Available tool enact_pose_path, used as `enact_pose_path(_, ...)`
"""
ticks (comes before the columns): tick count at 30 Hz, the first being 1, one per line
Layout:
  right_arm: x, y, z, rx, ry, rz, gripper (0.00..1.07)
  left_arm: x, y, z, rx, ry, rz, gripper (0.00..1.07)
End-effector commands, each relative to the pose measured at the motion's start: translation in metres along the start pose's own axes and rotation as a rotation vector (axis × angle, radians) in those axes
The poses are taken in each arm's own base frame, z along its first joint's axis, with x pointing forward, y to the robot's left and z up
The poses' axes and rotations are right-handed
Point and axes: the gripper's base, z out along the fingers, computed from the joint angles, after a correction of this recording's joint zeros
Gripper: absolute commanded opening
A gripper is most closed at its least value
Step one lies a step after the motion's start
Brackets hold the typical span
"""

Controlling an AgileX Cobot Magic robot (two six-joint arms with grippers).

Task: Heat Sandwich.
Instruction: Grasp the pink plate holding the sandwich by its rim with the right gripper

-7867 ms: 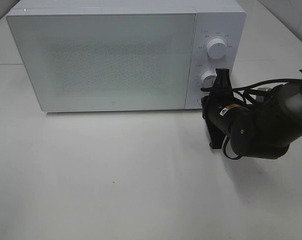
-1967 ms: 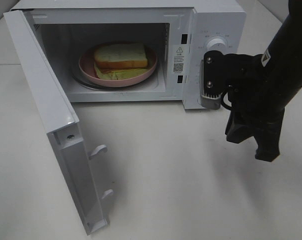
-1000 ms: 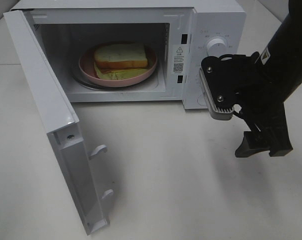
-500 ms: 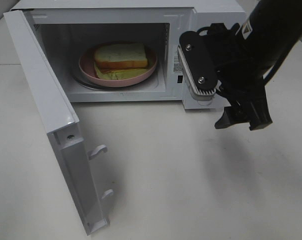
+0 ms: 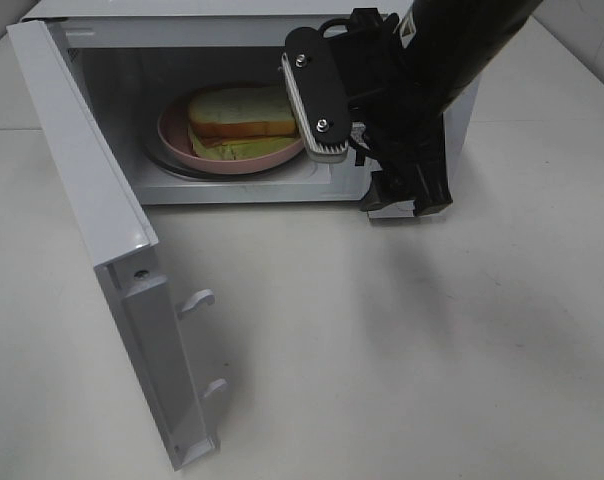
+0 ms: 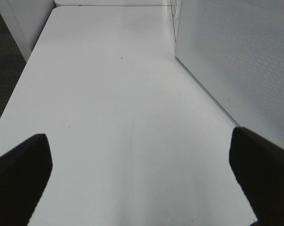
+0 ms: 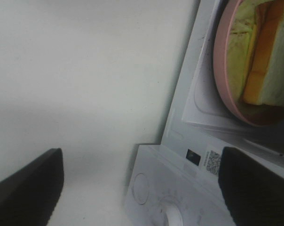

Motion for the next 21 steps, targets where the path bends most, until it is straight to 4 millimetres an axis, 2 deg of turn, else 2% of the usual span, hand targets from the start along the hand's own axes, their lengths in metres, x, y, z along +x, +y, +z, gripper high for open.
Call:
enact_pose_path(1,-0.005,-0.009,0.008,0.027,-0.012,0.001,0.85,0.002,-0.001,-0.003,0.002,-0.033,-0.008,0.98)
enact_pose_path(13,-0.016,-0.029,0.054,0.009,-0.016,0.009,0.83,0.002,-0.001,-0.003,0.002,-0.033,-0.008,0.98)
enact_pose_path(21,-0.021,-0.039,0.075,0.019,-0.021,0.027,0.83,0.002,-0.001,-0.003,0.002,-0.033,-0.008,0.98)
